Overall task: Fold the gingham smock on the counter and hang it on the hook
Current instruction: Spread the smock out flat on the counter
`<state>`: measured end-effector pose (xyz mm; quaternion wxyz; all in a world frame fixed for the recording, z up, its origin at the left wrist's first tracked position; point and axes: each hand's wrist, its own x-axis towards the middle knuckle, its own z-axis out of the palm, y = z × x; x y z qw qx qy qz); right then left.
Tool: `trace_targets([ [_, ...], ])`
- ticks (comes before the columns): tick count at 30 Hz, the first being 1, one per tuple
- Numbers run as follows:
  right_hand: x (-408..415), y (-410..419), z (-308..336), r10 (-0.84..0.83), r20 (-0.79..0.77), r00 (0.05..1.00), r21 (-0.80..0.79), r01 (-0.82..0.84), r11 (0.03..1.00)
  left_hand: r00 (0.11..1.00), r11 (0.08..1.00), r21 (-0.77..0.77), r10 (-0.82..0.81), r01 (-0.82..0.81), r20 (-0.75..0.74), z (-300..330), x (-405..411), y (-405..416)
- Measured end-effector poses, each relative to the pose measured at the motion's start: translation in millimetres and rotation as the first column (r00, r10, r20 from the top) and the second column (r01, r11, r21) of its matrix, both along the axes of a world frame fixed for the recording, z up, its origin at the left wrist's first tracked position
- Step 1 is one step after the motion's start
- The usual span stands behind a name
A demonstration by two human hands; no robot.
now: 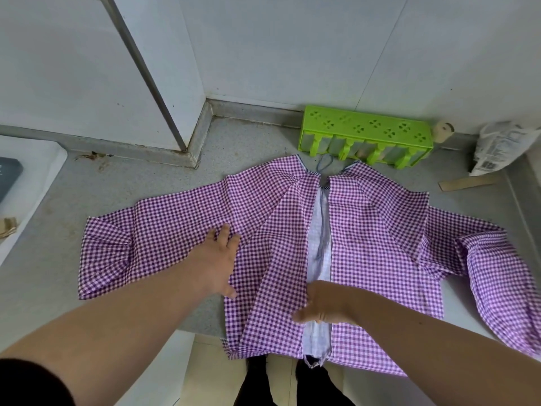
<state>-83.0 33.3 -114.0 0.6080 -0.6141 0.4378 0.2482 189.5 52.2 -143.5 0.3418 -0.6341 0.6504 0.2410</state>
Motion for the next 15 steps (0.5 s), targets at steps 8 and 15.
trace_targets([
  [8, -12, 8, 5, 0.283, -0.121, 0.951, -0.081, -0.294, 0.952, 0.999, 1.000, 0.020, -0.015, 0.014, 0.038, 0, 4, -1],
  [15, -26, 12, 3, 0.261, -0.164, 0.951, -0.119, -0.282, 0.952, 0.995, 0.998, 0.036, -0.062, 0.059, 0.083, 1, 11, -4],
])
